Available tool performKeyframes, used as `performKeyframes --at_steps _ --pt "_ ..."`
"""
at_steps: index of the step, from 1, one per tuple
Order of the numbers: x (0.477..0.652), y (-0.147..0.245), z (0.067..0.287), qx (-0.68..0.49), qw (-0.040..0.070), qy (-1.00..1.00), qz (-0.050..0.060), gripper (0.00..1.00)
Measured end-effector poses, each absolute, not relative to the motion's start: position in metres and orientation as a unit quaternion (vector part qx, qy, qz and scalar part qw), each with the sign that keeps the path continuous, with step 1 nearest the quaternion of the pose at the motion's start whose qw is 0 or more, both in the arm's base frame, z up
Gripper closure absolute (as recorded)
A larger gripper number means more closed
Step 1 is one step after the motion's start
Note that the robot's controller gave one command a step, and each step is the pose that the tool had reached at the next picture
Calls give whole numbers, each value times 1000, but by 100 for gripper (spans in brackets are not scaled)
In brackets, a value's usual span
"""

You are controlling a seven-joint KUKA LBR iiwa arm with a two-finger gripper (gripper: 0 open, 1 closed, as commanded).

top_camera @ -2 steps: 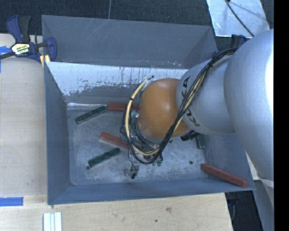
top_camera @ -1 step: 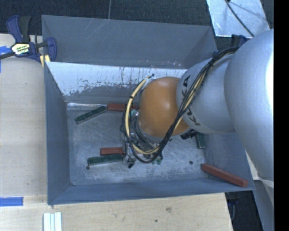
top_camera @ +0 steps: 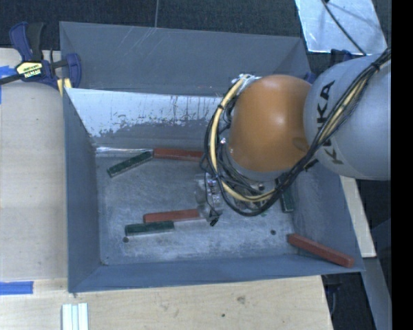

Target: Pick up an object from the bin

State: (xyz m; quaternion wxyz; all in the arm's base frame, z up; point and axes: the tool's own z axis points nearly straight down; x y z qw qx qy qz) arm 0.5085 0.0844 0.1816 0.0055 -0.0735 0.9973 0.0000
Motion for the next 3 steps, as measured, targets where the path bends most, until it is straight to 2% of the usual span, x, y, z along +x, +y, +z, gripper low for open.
performKeyframes --at_steps 1,2,3 --pt "507 85 177 -73 1 997 0 0" --pt "557 90 66 -101 0 995 0 0" --pt "558 91 71 -100 3 995 1 100"
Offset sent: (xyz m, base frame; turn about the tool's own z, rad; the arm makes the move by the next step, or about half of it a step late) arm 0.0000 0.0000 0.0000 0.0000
